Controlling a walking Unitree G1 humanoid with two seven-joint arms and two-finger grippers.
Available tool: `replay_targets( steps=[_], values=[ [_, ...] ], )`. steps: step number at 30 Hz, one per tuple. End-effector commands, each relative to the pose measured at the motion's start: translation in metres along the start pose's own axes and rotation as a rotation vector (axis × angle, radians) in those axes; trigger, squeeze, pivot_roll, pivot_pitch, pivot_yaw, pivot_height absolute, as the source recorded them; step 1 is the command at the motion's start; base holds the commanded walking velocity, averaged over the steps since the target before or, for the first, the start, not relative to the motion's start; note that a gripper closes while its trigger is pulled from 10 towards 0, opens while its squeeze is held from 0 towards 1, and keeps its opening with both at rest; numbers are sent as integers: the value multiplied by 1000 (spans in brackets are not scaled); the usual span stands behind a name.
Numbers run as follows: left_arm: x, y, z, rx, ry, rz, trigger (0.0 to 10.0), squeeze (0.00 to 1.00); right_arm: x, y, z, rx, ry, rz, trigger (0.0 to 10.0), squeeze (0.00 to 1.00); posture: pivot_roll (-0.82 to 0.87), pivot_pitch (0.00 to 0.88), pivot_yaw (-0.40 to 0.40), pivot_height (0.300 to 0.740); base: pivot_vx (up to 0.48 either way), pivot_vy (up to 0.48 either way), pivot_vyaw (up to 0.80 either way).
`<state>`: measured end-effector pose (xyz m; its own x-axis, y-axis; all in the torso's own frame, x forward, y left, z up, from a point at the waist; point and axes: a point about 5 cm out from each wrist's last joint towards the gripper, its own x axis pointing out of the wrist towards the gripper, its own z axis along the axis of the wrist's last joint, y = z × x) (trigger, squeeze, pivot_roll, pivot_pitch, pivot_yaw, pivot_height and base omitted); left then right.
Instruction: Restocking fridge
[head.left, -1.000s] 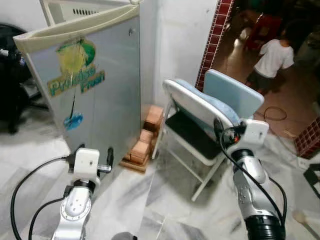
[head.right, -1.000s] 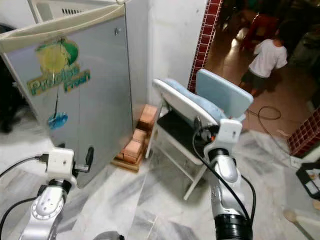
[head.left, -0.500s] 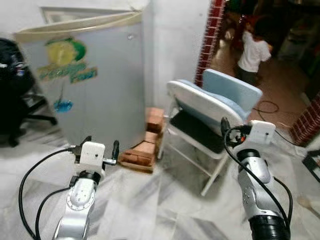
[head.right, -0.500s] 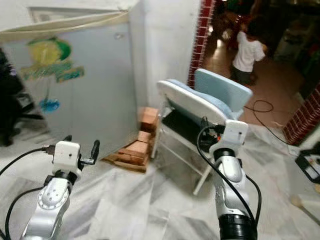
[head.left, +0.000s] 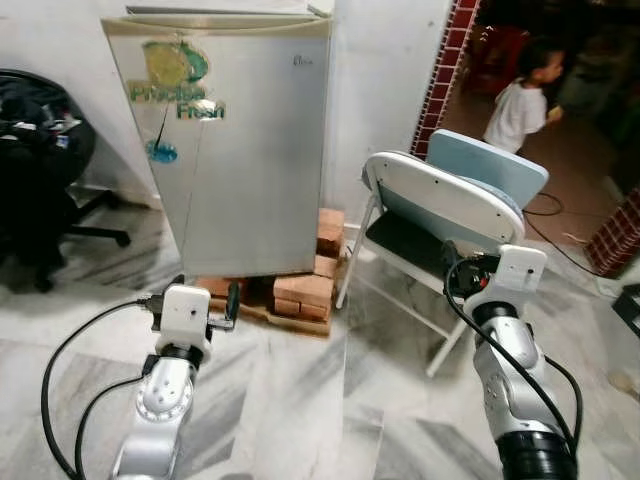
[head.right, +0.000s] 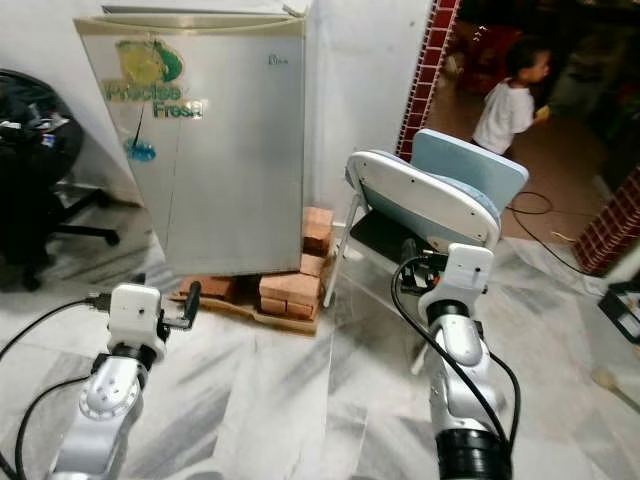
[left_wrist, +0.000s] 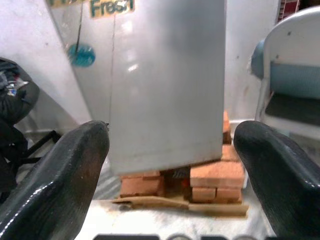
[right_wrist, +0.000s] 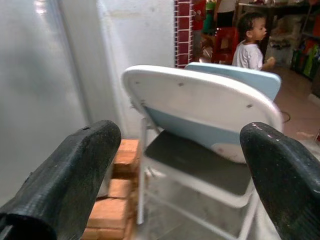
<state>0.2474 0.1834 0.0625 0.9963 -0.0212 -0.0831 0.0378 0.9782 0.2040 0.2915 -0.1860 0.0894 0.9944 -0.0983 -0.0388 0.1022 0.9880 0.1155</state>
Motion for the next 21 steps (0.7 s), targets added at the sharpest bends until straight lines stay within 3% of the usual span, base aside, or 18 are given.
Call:
replay_targets(
  steps=[1,5,7,12,21],
  values=[
    [3,-1,3,-6,-15,-4,10000,0,1,-2,5,-12,-18,3,10000,0,18,0,-36,740,0,480,0],
    [7,-1,3,-24,-26,-14,10000,0,-4,-5,-1,-5,-9,-9,10000,0,8,0,-37,740,0,480,0],
    [9,0,8,-35,-54,-17,10000,0,-11,-10,-2,-81,-7,-12,10000,0,19,0,-45,740,0,480,0],
    [8,4,10,-43,-58,-1,10000,0,-28,-25,-17,-114,42,-39,10000,0,26,0,-37,740,0,480,0],
    [10,8,8,-26,-47,-5,10000,0,-32,-22,-21,-143,51,-38,10000,0,24,0,-30,740,0,480,0]
  ],
)
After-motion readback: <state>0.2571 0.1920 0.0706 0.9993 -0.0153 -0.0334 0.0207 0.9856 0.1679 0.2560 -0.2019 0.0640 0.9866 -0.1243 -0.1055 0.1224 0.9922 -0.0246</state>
